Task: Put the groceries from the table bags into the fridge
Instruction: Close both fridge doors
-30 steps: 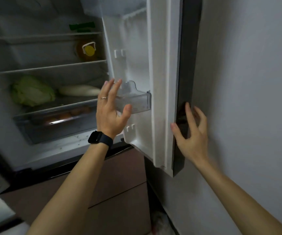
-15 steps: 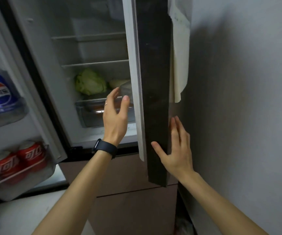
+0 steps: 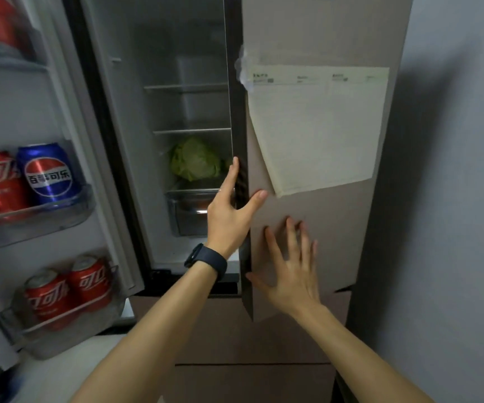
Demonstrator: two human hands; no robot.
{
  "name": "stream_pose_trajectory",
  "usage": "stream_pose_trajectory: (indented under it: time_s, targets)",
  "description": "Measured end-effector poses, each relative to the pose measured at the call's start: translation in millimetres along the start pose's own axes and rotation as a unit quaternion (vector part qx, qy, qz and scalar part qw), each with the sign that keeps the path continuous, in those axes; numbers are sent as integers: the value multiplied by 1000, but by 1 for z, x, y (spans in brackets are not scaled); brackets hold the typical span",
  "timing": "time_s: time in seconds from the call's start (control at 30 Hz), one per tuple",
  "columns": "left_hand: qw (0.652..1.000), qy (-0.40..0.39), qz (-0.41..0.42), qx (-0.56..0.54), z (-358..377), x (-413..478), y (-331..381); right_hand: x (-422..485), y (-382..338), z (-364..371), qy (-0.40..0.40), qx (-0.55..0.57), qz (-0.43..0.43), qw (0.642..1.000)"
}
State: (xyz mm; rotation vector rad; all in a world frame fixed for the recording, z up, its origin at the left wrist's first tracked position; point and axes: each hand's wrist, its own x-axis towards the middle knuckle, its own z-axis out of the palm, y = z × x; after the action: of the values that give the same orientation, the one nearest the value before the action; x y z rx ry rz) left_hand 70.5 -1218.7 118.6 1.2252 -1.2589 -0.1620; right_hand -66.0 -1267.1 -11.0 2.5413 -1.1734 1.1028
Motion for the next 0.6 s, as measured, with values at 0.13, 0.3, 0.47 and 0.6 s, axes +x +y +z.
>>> stream_pose_trajectory:
  time_s: [0.13, 0.3, 0.47, 0.6]
  targets:
    - [998, -43, -35, -34, -16, 36, -16, 21, 20, 18, -21, -85, -40, 995]
    - [996, -62, -41, -51, -17, 60, -37, 39, 41, 36, 3, -147, -75, 986]
    - [997, 3, -45, -60, -2, 66, -50, 49, 35, 47, 7, -158, -53, 986]
    - [995, 40, -57, -70, 7, 63, -52, 51, 31, 46, -17, -154, -39, 987]
